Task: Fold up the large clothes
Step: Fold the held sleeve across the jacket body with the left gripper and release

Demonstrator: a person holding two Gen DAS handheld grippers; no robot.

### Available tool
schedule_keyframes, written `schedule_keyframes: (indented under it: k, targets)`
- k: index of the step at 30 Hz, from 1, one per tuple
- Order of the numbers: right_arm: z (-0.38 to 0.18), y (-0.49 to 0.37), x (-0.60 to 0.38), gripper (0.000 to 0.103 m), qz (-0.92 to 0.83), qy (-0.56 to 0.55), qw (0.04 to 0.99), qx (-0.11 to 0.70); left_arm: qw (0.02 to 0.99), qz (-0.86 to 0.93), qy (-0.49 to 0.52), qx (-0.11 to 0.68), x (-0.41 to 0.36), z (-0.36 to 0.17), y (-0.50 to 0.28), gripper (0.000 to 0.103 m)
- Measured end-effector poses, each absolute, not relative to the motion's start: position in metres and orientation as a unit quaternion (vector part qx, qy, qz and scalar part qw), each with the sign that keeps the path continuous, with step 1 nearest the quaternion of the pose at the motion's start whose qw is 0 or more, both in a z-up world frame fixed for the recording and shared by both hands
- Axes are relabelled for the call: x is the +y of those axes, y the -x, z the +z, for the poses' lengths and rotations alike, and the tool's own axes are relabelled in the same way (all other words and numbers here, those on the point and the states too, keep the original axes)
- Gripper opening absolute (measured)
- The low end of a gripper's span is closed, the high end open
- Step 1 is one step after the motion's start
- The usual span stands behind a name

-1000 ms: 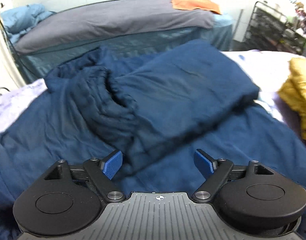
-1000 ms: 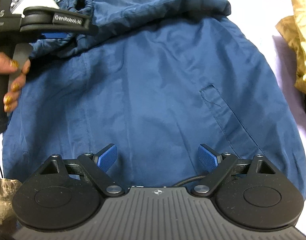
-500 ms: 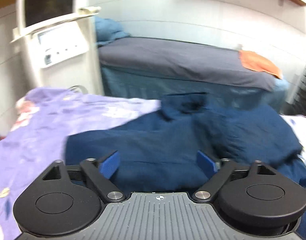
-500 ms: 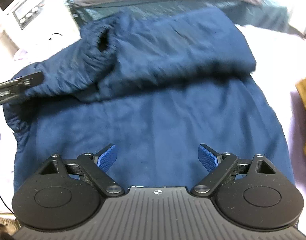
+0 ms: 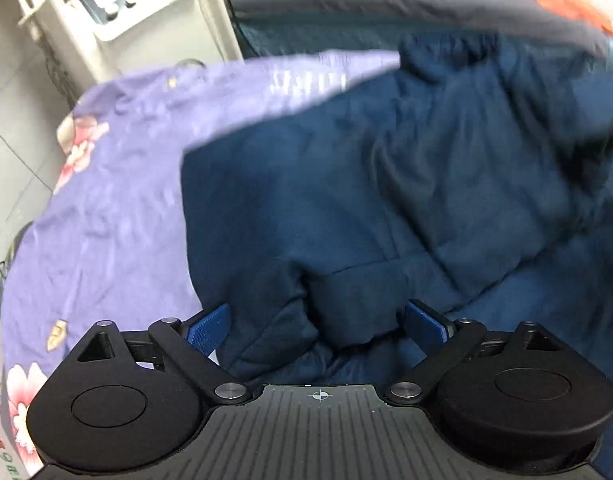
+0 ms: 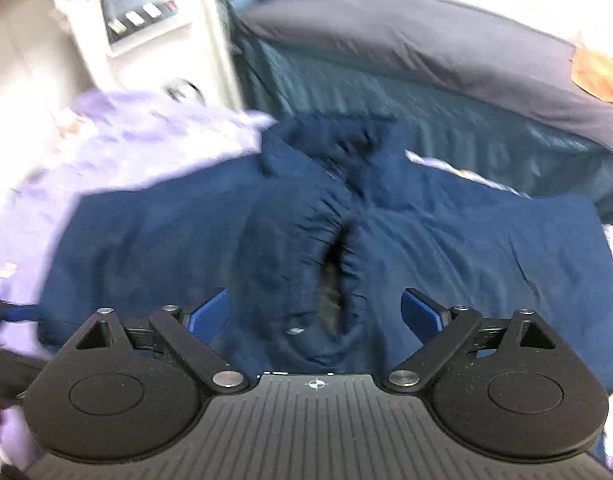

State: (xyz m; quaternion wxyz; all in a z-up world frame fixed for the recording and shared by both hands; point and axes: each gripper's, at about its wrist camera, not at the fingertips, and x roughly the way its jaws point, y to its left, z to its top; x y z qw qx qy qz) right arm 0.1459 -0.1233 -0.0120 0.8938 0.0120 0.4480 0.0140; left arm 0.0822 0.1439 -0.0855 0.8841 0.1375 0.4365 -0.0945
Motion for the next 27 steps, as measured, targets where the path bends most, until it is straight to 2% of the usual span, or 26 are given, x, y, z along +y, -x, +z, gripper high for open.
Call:
schedule_keyframes:
  k: [3,5,11,14,18,27]
  targets:
    - [-0.03,-0.154,-0.128,0.094,-0.014,-0.002,0.879,0.476,0.916,-0.119,-0.069,0.376,0.142,-0.051,-0.074,0.103]
    - [-0.037,-0.151,-0.134,0.094,-0.025,-0.01,0.876,0.481,0.919,-0.146,-0.044,0.365,0.134,-0.043,-0.079,0.103]
    - [-0.051,-0.162,-0.142,0.102,-0.042,-0.016,0.868,0.494,0.881,-0.083,-0.139,0.446,0.098,-0.105,-0.122,0.103]
    - [-0.068,-0.169,-0.15,0.102,-0.051,-0.029,0.853,0.519,0.869,-0.078,-0.171,0.458,0.089,-0.125,-0.127,0.103]
    - [-0.094,-0.176,-0.174,0.103,-0.043,-0.104,0.834,0.541,0.863,-0.072,-0.175,0.468,0.084,-0.133,-0.132,0.103]
    - [-0.096,-0.184,-0.172,0.103,-0.043,-0.1,0.829,0.549,0.865,-0.078,-0.169,0.465,0.094,-0.124,-0.124,0.103]
